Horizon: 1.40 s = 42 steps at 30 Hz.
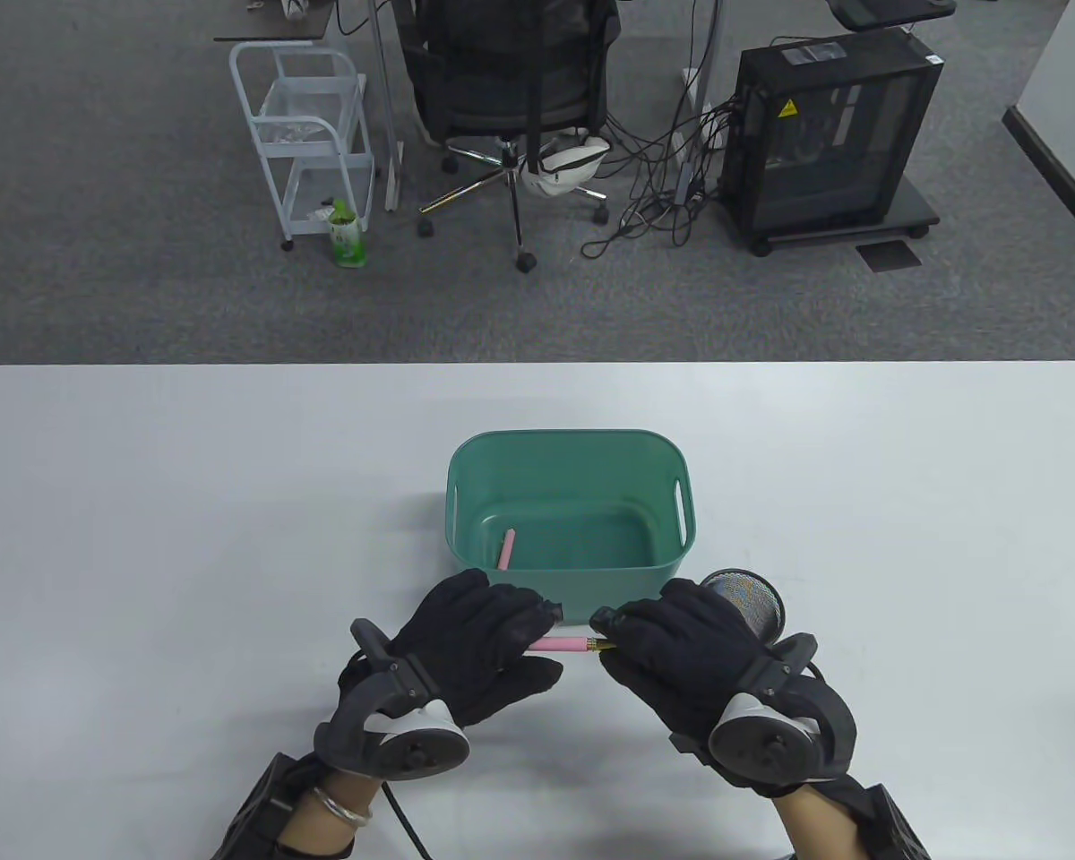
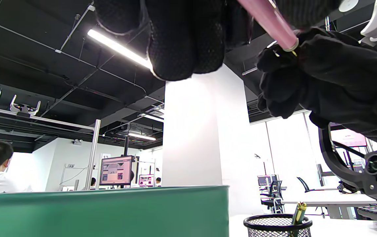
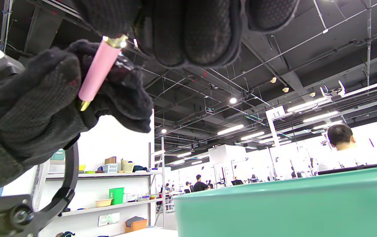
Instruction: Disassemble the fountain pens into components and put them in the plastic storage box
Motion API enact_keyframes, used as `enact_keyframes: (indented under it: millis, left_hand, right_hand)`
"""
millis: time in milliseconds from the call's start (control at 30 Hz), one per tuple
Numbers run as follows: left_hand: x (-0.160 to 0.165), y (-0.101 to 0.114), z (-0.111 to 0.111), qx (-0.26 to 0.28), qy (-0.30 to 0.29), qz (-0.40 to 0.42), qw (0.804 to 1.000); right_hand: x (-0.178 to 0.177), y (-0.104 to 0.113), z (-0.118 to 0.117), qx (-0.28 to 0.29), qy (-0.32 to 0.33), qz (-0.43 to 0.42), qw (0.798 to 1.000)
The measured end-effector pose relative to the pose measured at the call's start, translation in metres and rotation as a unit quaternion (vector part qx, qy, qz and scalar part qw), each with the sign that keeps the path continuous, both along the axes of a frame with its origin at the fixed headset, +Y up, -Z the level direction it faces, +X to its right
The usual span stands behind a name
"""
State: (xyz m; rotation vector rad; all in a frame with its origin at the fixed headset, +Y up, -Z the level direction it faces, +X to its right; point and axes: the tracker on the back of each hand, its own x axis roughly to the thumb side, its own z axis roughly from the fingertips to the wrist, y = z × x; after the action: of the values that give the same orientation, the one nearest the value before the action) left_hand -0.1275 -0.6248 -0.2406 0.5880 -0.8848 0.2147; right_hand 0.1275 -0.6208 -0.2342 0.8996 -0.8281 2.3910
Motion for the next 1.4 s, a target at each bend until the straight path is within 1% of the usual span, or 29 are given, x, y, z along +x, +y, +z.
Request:
enact_keyframes:
  millis: [200, 400, 1400]
  left_hand:
    - [0.0003, 0.0004, 0.0006, 0.004, 0.007, -0.002, 1.000]
    - [0.0010, 0.0004, 0.0014, 0.009, 0.001, 0.000, 1.000]
    - [0.0018, -0.0003, -0.0005, -0.005, -0.010, -0.003, 1.000]
  right_hand:
    - [0.0000, 0.0002, 0.0002, 0.001, 0.001, -0.001, 1.000]
    - [0.0000, 0.0003, 0.0002, 0.001, 0.002, -0.002, 1.000]
    - [-0.0008, -0.0002, -0.0002, -0.001, 0.004, 0.001, 1.000]
